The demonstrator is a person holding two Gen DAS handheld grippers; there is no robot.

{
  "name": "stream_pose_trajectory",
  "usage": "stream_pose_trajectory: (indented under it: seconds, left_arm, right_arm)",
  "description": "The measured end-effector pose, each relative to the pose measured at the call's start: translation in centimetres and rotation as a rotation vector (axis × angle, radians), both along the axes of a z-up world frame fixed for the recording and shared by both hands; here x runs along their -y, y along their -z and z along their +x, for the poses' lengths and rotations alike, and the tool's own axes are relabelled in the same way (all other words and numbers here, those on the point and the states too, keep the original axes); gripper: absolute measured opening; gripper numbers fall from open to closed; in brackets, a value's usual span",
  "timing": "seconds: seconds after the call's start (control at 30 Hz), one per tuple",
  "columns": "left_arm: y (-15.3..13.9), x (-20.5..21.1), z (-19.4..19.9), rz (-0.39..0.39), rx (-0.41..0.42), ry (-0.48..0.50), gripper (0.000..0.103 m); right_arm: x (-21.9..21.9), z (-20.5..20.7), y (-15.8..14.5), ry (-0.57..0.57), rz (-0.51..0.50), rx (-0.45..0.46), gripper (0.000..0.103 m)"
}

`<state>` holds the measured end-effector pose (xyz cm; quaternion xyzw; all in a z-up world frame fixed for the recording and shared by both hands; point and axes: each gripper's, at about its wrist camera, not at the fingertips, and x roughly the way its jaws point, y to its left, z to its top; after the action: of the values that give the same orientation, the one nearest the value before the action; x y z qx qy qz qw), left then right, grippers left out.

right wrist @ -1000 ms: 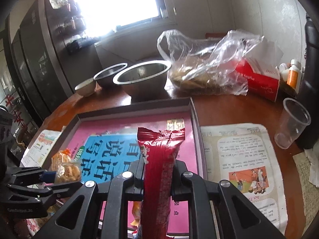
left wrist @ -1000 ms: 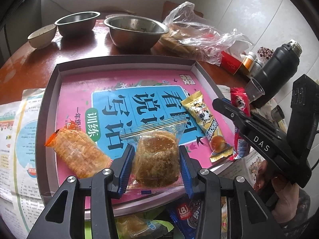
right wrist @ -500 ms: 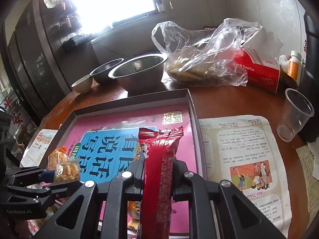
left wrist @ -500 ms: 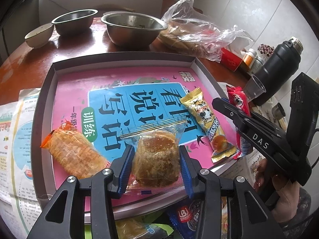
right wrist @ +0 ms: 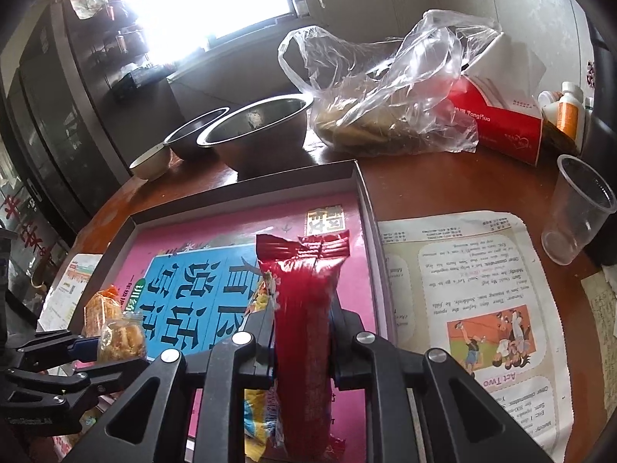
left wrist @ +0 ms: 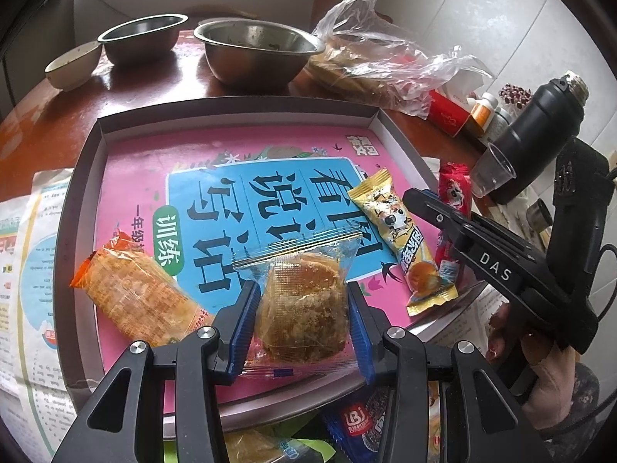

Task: Organize snacks
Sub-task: 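Carry the pastry and red pack over the tray and lower them onto the book, then open both tools and withdraw from the tray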

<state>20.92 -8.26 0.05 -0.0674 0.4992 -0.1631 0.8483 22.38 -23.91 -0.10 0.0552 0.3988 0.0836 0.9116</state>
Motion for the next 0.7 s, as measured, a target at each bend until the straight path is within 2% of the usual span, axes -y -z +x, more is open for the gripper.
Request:
stream_pose_trajectory:
  seconds: [0.27,0.6,0.7]
  left_arm:
    - [0.1,-0.1,0.1,0.001,-0.001,-0.003,0.048]
    - [-0.5,-0.2,-0.2,0.000,0.013,-0.010,0.048]
    - [-0.7,-0.2,-0.4,-0.002,0.020,-0.013,0.054]
  right_arm:
    - [0.3,-0.4,-0.6,0.018,-0.002,0.018,0.031]
    - [0.4,-1.4,-1.3,0.014,0.005,0.032,0.031]
    - [0.3,-1.7,-1.5,0.010,0.007,0.036,0.032]
